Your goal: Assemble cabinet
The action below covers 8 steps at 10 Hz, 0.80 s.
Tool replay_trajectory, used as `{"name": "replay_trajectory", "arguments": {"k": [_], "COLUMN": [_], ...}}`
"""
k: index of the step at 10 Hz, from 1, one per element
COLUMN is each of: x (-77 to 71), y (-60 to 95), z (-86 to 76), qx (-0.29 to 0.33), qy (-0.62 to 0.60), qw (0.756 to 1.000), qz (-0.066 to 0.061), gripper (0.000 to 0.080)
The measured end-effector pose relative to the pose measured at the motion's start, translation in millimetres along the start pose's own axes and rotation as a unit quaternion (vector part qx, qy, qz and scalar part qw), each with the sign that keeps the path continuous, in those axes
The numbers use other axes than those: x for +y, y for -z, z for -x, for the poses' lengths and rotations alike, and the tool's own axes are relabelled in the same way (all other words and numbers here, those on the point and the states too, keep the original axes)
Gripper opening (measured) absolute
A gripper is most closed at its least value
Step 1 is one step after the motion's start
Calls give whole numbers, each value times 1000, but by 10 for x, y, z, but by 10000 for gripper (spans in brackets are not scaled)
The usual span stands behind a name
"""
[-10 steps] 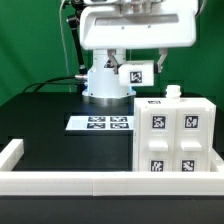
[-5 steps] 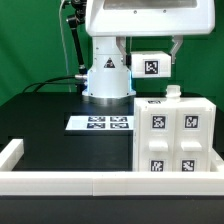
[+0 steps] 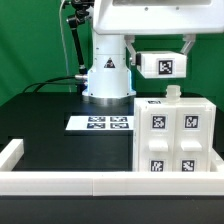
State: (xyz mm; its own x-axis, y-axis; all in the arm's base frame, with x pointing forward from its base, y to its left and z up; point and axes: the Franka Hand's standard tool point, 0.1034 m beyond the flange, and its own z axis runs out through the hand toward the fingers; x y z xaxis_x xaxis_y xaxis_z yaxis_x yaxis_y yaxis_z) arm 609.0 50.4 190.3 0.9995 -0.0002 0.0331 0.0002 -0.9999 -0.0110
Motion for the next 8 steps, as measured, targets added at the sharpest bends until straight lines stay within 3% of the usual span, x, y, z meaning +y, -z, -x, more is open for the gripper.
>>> {"name": "replay_trajectory", "arguments": {"k": [5, 8], "x": [-123, -217], "y": [-175, -201], "z": [8, 25], "qx": [-2, 1], "qy": [8, 8], "qw": [1000, 1000], "qz": [0, 0], "gripper": [560, 560]}}
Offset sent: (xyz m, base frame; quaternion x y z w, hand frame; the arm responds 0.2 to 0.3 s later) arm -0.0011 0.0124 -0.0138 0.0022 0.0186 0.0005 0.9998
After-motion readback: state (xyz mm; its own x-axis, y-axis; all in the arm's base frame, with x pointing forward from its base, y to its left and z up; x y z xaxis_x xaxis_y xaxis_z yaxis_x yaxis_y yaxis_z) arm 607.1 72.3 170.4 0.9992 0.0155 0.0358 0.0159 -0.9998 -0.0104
